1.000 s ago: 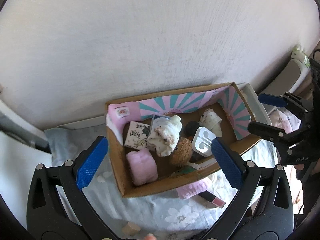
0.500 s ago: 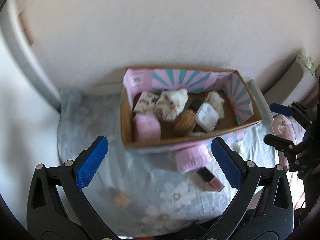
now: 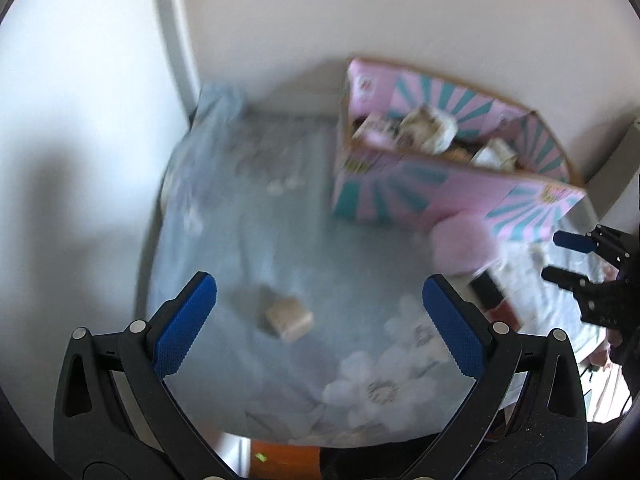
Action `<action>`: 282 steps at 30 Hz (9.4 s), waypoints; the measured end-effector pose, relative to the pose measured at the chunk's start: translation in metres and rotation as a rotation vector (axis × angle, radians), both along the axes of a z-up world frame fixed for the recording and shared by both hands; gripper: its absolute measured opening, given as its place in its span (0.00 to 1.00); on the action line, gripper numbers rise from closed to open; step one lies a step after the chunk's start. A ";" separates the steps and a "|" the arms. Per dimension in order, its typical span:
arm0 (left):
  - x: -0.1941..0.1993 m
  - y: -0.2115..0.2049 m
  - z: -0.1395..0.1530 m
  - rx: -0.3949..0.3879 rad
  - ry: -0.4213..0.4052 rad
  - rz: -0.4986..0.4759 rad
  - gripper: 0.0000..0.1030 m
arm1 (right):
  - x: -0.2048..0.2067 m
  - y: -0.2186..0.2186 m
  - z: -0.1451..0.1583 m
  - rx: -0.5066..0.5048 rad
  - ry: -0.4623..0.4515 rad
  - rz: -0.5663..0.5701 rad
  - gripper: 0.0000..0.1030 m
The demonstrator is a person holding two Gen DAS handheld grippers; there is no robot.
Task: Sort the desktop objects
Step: 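Grasp the beige round jar with left gripper while right gripper grasps the clear tape roll, then lift the beige jar and tape roll off the bed with both grippers, then carry the beige jar and tape roll over the cardboard box with both grippers, then open both grippers to drop the jar and tape roll into the box, then withdraw both grippers from the box toward the pink cuff and red bottle, then grasp the pink fuzzy cuff with left gripper while right gripper grasps the red lip-gloss bottle, then carry the pink cuff and red bottle over the cardboard box with both grippers, then open both grippers to drop the cuff and bottle into the box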
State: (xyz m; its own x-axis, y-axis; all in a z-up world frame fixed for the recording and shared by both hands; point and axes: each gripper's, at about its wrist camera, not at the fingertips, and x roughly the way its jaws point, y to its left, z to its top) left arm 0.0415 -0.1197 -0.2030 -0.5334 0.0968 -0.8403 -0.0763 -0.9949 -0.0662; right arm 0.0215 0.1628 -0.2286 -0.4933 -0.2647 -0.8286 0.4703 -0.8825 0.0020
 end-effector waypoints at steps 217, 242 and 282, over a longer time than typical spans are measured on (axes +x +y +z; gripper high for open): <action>-0.036 0.106 -0.018 0.238 -0.159 -0.202 0.29 | 0.055 -0.025 -0.016 0.026 0.091 0.076 0.18; -0.077 0.083 0.119 0.246 0.037 -0.253 0.29 | -0.017 -0.018 0.110 -0.056 0.173 0.015 0.18; -0.211 0.128 0.052 0.077 -0.079 -0.336 0.30 | -0.164 0.010 0.065 -0.077 -0.137 -0.321 0.19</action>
